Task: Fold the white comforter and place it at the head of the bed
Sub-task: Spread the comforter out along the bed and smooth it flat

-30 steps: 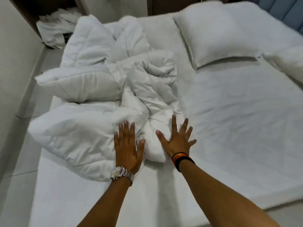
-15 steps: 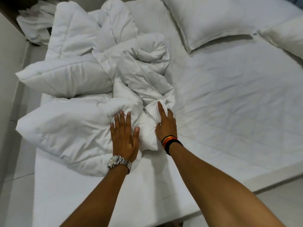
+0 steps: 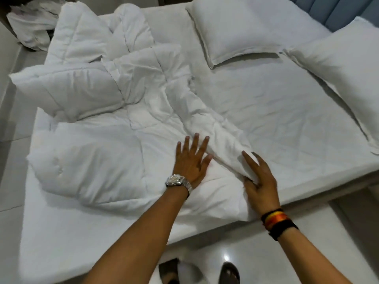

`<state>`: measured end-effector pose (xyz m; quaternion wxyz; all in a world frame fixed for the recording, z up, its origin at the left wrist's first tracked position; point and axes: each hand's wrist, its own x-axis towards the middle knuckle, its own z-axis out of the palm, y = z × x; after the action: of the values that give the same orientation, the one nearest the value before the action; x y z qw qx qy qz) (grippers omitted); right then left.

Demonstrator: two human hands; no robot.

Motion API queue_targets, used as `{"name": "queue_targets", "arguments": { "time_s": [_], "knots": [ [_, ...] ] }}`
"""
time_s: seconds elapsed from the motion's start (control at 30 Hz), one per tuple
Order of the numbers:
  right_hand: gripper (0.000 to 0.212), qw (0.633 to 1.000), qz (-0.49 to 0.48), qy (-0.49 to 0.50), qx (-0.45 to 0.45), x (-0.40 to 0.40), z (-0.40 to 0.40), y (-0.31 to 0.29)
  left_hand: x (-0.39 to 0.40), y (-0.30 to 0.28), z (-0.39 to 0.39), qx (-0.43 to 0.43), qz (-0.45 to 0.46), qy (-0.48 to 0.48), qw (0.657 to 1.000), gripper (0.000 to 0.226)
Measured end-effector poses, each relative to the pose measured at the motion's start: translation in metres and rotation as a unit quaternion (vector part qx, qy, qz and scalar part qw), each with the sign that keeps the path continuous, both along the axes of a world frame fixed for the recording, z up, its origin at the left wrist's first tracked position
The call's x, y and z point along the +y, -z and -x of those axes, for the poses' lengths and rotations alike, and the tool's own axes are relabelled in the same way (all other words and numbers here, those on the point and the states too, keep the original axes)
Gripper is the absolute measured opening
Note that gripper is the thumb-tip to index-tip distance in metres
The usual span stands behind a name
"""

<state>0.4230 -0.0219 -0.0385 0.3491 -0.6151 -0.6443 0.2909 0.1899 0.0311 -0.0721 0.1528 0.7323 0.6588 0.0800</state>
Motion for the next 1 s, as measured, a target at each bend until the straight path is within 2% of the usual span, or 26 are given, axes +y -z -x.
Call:
{"name": "queue_targets", "arguments": {
  "time_s": [0.13, 0.23, 0.3, 0.33, 0.4, 0.47, 0.57, 0.63, 0.7, 0.8, 0.87, 0.93, 1.0],
  "knots": [
    [0.073, 0.998, 0.037, 0.027, -0.042, -0.021, -0.079, 0.032, -0.027, 0.03, -0.083, -0.03, 0.09, 0.047, 0.994, 0.064],
    [0.061, 0.984, 0.16, 0.021, -0.079, -0.027, -0.096, 0.064, -0.058, 0.049, -0.106, -0.015, 0.134, 0.037, 0.99, 0.063],
    [0.063, 0.964, 0.228, 0.009, -0.138, -0.029, -0.085, 0.075, -0.09, 0.05, -0.096, -0.01, 0.1, 0.001, 0.995, 0.062],
    [0.065, 0.955, 0.226, 0.003, -0.191, -0.031, -0.072, 0.076, -0.108, 0.049, -0.082, -0.018, 0.062, -0.034, 0.997, 0.062],
    [0.067, 0.951, 0.151, -0.012, -0.271, -0.035, -0.039, 0.07, -0.146, 0.043, -0.04, -0.042, -0.03, -0.139, 0.989, 0.066],
    [0.066, 0.958, 0.056, -0.073, -0.272, -0.041, 0.006, 0.054, -0.182, 0.034, 0.018, -0.065, -0.105, -0.29, 0.949, 0.075],
    [0.07, 0.945, -0.011, -0.209, -0.251, -0.051, 0.081, 0.042, -0.223, 0.026, 0.112, -0.136, -0.115, -0.511, 0.841, 0.119],
    [0.072, 0.926, -0.005, -0.28, -0.254, -0.054, 0.131, 0.047, -0.239, 0.028, 0.168, -0.211, -0.068, -0.59, 0.776, 0.143],
    [0.077, 0.905, 0.013, -0.325, -0.274, -0.055, 0.176, 0.061, -0.236, 0.034, 0.212, -0.295, -0.041, -0.599, 0.744, 0.158],
    [0.081, 0.886, 0.037, -0.348, -0.303, -0.054, 0.22, 0.084, -0.208, 0.047, 0.257, -0.348, -0.041, -0.548, 0.759, 0.172],
    [0.084, 0.889, 0.067, -0.332, -0.307, -0.054, 0.235, 0.095, -0.194, 0.056, 0.274, -0.367, -0.054, -0.507, 0.778, 0.172],
    [0.086, 0.896, 0.09, -0.311, -0.305, -0.053, 0.238, 0.098, -0.181, 0.052, 0.275, -0.373, -0.071, -0.469, 0.798, 0.158],
    [0.086, 0.901, 0.105, -0.297, -0.299, -0.054, 0.239, 0.091, -0.174, 0.038, 0.271, -0.383, -0.082, -0.463, 0.795, 0.135]
  ]
}}
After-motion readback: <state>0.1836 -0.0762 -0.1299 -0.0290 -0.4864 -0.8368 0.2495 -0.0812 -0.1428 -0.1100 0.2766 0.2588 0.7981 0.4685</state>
